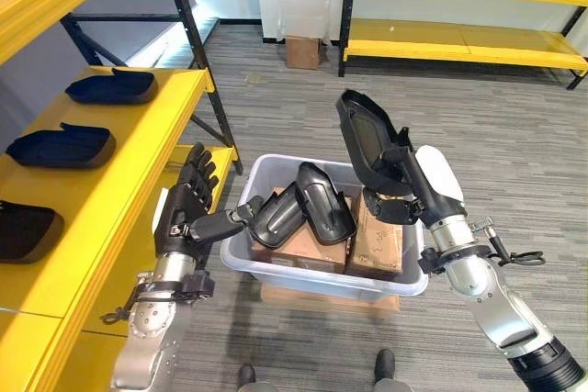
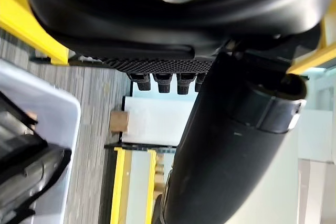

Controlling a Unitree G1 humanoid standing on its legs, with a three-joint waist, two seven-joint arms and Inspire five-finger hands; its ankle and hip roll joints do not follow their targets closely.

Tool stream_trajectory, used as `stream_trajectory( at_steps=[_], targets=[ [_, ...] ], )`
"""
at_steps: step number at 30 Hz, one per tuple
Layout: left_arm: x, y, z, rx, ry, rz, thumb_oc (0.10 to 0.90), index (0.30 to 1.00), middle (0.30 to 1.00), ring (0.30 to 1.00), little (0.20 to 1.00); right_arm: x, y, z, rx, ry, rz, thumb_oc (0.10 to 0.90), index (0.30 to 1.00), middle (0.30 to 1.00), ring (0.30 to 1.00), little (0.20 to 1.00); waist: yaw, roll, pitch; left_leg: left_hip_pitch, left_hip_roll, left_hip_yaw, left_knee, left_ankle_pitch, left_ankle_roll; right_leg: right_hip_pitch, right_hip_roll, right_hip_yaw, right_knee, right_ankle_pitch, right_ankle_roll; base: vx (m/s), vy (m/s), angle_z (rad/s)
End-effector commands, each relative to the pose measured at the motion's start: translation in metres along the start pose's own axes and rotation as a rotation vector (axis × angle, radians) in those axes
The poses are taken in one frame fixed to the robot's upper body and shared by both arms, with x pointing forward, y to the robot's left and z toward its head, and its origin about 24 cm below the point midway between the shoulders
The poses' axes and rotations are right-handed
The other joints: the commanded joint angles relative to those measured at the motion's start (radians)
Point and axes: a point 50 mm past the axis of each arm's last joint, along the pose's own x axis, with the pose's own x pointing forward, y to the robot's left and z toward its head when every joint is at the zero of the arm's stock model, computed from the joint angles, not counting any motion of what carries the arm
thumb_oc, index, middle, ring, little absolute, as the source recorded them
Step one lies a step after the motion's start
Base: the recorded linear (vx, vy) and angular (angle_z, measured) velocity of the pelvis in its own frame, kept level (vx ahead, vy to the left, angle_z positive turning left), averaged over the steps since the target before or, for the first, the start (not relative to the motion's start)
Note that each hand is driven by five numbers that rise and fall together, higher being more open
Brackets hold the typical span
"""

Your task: Move parts from the plastic box to the shelf.

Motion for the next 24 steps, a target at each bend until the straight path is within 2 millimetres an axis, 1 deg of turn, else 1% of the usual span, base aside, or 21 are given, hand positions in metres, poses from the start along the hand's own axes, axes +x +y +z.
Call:
stream_trajectory(
  at_steps=[1,4,5,7,8,9,10,11,12,13,14,15,16,17,18,19,20,21,22,24],
  targets=[
    [0.013,-0.002,0.038,0.057,-0.178,-0.119,0.9,1.0,1.0,1.0,1.0,0.017,-0.046,0.059,0.066,-0.33,-0.265,0.4,0.3,0.3,0.3,0.3,-0.013,-0.019,-0.068,0.035,-0.029,0.028,0.014,-0.04,0.076,0.064,-0.001,0.021,0.079,-0.143,0.008,-0.01,0.004,0.16],
    [0.011,-0.007,0.033,0.024,-0.148,-0.186,0.9,1.0,1.0,1.0,1.0,0.011,-0.048,0.054,0.066,-0.299,-0.294,0.4,0.3,0.3,0.3,0.3,-0.017,-0.016,-0.074,0.034,-0.047,-0.033,-0.015,-0.035,0.085,0.066,0.003,0.089,0.074,-0.138,0.017,0.0,-0.003,0.38],
    [0.011,-0.008,0.033,0.028,-0.147,-0.193,0.9,1.0,1.0,1.0,1.0,0.011,-0.048,0.054,0.066,-0.3,-0.295,0.4,0.3,0.3,0.3,0.3,-0.018,-0.016,-0.074,0.034,-0.048,-0.039,-0.017,-0.034,0.086,0.067,0.004,0.095,0.074,-0.138,0.018,0.01,-0.01,0.61],
    [0.011,-0.015,0.033,0.052,-0.154,-0.263,0.9,1.0,1.0,1.0,1.0,0.008,-0.05,0.051,0.058,-0.281,-0.314,0.4,0.3,0.3,0.3,0.3,-0.03,-0.011,-0.08,0.025,-0.059,-0.101,-0.027,-0.035,0.094,0.06,0.029,0.175,0.099,-0.158,0.01,0.02,-0.013,0.7],
    [0.011,-0.015,0.033,0.052,-0.154,-0.263,0.9,1.0,1.0,1.0,1.0,0.008,-0.05,0.051,0.058,-0.28,-0.314,0.4,0.3,0.3,0.3,0.3,-0.031,-0.011,-0.081,0.023,-0.058,-0.103,-0.026,-0.035,0.094,0.058,0.03,0.174,0.103,-0.16,0.01,0.02,-0.041,1.12],
    [0.014,-0.021,0.034,0.033,-0.17,-0.298,0.9,1.0,1.0,1.0,1.0,0.004,-0.051,0.048,0.039,-0.249,-0.337,0.4,0.3,0.3,0.3,0.3,-0.048,-0.005,-0.083,0.007,-0.071,-0.165,-0.027,-0.037,0.104,0.058,0.081,0.261,0.142,-0.202,-0.01,0.01,-0.044,1.11],
    [0.015,-0.024,0.035,0.022,-0.18,-0.319,0.9,1.0,1.0,1.0,1.0,0.003,-0.052,0.046,0.018,-0.231,-0.354,0.4,0.3,0.3,0.3,0.3,-0.06,-0.001,-0.086,-0.005,-0.079,-0.194,-0.027,-0.033,0.107,0.055,0.11,0.294,0.17,-0.23,-0.021,-0.01,-0.063,1.24],
    [0.017,-0.026,0.039,0.021,-0.212,-0.326,0.9,1.0,1.0,1.0,1.0,0.001,-0.055,0.045,-0.004,-0.22,-0.373,0.4,0.3,0.3,0.3,0.3,-0.072,0.004,-0.087,-0.022,-0.092,-0.23,-0.027,-0.027,0.111,0.053,0.149,0.334,0.204,-0.266,-0.036,-0.06,-0.059,2.69],
    [0.019,-0.028,0.042,0.019,-0.234,-0.331,0.9,1.0,1.0,1.0,1.0,0.0,-0.056,0.044,-0.02,-0.222,-0.388,0.4,0.3,0.3,0.3,0.3,-0.078,0.007,-0.084,-0.038,-0.102,-0.259,-0.026,-0.02,0.112,0.043,0.17,0.347,0.241,-0.287,-0.046,-0.16,-0.107,2.7],
    [0.022,-0.031,0.049,0.028,-0.283,-0.342,0.9,1.0,1.0,1.0,1.0,0.0,-0.058,0.045,-0.054,-0.239,-0.406,0.4,0.3,0.3,0.3,0.3,-0.076,0.013,-0.071,-0.081,-0.117,-0.305,-0.003,-0.007,0.116,0.02,0.202,0.359,0.315,-0.343,-0.074,-0.16,-0.1,2.51],
    [0.023,-0.032,0.05,0.028,-0.29,-0.341,0.9,1.0,1.0,1.0,1.0,0.0,-0.058,0.045,-0.057,-0.241,-0.407,0.4,0.3,0.3,0.3,0.3,-0.076,0.013,-0.068,-0.091,-0.121,-0.315,0.004,-0.007,0.117,0.013,0.206,0.357,0.33,-0.354,-0.079,-0.21,-0.143,0.74],
    [0.025,-0.033,0.056,0.02,-0.34,-0.316,0.9,1.0,1.0,1.0,1.0,0.003,-0.058,0.048,-0.073,-0.274,-0.406,0.4,0.3,0.3,0.3,0.3,-0.066,0.014,-0.05,-0.127,-0.133,-0.349,0.029,0.0,0.118,-0.007,0.232,0.349,0.381,-0.39,-0.107,-0.19,-0.155,0.69],
    [0.027,-0.032,0.06,0.007,-0.372,-0.281,0.9,1.0,1.0,1.0,1.0,0.007,-0.057,0.051,-0.087,-0.307,-0.391,0.4,0.3,0.3,0.3,0.3,-0.056,0.015,-0.029,-0.164,-0.139,-0.37,0.047,0.015,0.109,-0.029,0.262,0.328,0.437,-0.428,-0.139,-0.2,-0.17,0.45],
    [0.026,-0.032,0.061,0.006,-0.385,-0.267,0.9,1.0,1.0,1.0,1.0,0.01,-0.055,0.053,-0.088,-0.318,-0.38,0.4,0.3,0.3,0.3,0.3,-0.048,0.018,-0.014,-0.184,-0.136,-0.382,0.045,0.037,0.102,-0.037,0.278,0.317,0.473,-0.448,-0.154,-0.15,-0.174,0.74],
    [0.025,-0.031,0.062,0.008,-0.391,-0.247,0.9,1.0,1.0,1.0,1.0,0.011,-0.053,0.055,-0.083,-0.333,-0.36,0.4,0.3,0.3,0.3,0.3,-0.046,0.018,0.0,-0.201,-0.124,-0.378,0.033,0.062,0.093,-0.04,0.287,0.295,0.505,-0.471,-0.164,-0.08,-0.125,0.69],
    [0.024,-0.031,0.062,0.004,-0.39,-0.254,0.9,1.0,1.0,1.0,1.0,0.011,-0.053,0.054,-0.085,-0.324,-0.362,0.4,0.3,0.3,0.3,0.3,-0.048,0.018,0.001,-0.209,-0.109,-0.352,0.019,0.069,0.09,-0.038,0.284,0.278,0.508,-0.474,-0.165,-0.08,-0.127,0.85],
    [0.024,-0.031,0.061,-0.01,-0.388,-0.26,0.9,1.0,1.0,1.0,1.0,0.009,-0.054,0.051,-0.094,-0.313,-0.364,0.4,0.3,0.3,0.3,0.3,-0.06,0.018,0.001,-0.219,-0.081,-0.286,-0.015,0.082,0.084,-0.032,0.278,0.242,0.503,-0.475,-0.165,-0.08,-0.054,0.58],
    [0.025,-0.032,0.061,-0.018,-0.385,-0.281,0.9,1.0,1.0,1.0,1.0,0.007,-0.055,0.049,-0.105,-0.295,-0.37,0.4,0.3,0.3,0.3,0.3,-0.077,0.016,-0.002,-0.229,-0.059,-0.219,-0.027,0.082,0.081,-0.026,0.272,0.212,0.498,-0.475,-0.164,-0.09,-0.022,0.93],
    [0.028,-0.035,0.059,-0.021,-0.383,-0.296,0.9,1.0,1.0,1.0,1.0,0.004,-0.055,0.046,-0.113,-0.28,-0.365,0.4,0.3,0.3,0.3,0.3,-0.097,0.01,-0.007,-0.236,-0.042,-0.142,-0.027,0.068,0.079,-0.016,0.26,0.177,0.494,-0.479,-0.163,-0.08,0.032,1.65],
    [0.032,-0.04,0.059,-0.03,-0.388,-0.324,0.9,1.0,1.0,1.0,1.0,0.002,-0.056,0.041,-0.126,-0.264,-0.362,0.4,0.3,0.3,0.3,0.3,-0.119,0.002,-0.013,-0.213,-0.02,-0.058,-0.022,0.064,0.083,-0.008,0.248,0.134,0.493,-0.48,-0.162,-0.11,0.136,1.99]
  ],
)
